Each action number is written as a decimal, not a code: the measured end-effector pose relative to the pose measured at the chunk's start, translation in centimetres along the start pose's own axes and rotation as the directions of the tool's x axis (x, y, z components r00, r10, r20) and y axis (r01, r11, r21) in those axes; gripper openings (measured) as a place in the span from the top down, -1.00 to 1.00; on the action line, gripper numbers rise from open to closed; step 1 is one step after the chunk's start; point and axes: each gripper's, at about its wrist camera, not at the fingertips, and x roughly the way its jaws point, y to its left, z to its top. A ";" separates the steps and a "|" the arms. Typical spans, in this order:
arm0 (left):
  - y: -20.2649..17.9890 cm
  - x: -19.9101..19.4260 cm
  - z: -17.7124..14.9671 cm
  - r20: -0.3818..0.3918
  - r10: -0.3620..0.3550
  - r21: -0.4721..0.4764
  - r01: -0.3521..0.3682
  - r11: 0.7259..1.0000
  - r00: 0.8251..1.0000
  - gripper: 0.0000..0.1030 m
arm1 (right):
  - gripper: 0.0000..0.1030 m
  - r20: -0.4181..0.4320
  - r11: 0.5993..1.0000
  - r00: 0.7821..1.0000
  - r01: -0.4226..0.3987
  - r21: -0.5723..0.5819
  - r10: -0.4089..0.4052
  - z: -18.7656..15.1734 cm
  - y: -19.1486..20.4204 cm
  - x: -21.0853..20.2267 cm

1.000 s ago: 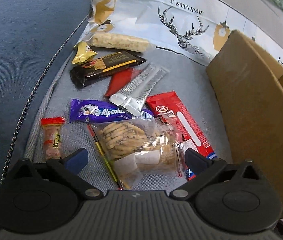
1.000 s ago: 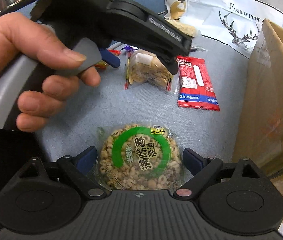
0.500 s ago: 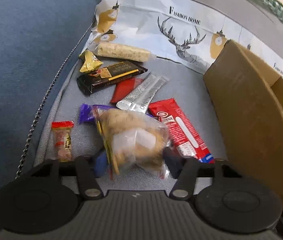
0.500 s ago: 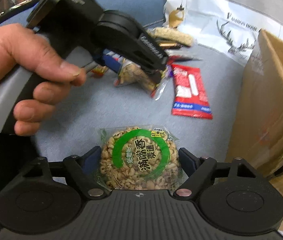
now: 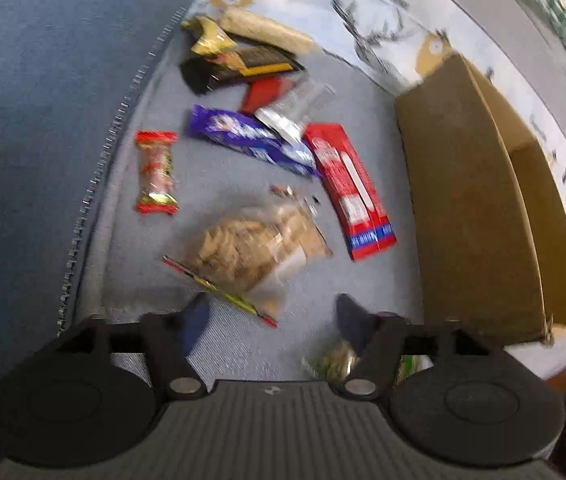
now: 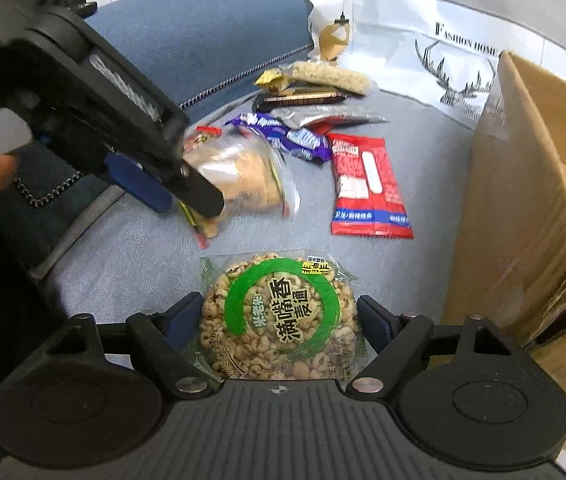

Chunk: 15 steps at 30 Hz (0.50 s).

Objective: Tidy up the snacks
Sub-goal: 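Grasp the clear cookie bag with the left tool while the right tool holds the peanut pack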

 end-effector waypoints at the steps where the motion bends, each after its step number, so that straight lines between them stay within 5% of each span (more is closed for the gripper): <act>1: 0.4 0.0 0.0 0.010 0.002 -0.023 -0.002 1.000 1.000 -0.69 | -0.65 -0.008 1.000 1.000 -0.004 0.001 0.004 0.0 0.0 0.1; 5: 0.5 0.1 0.7 0.037 0.023 -0.063 -0.021 0.998 0.999 -0.73 | -0.67 -0.012 1.000 1.000 -0.005 -0.009 0.005 -0.2 0.3 0.3; 9: -1.2 0.8 1.0 0.050 0.030 0.042 -0.032 0.999 0.998 -0.92 | -0.68 -0.018 1.000 1.000 -0.013 -0.005 0.013 -0.3 0.2 0.4; 15: -3.1 1.6 1.2 0.169 0.154 0.160 -0.182 0.970 0.973 -0.92 | -0.69 -0.022 1.000 1.000 -0.014 -0.006 0.014 -0.3 0.2 0.5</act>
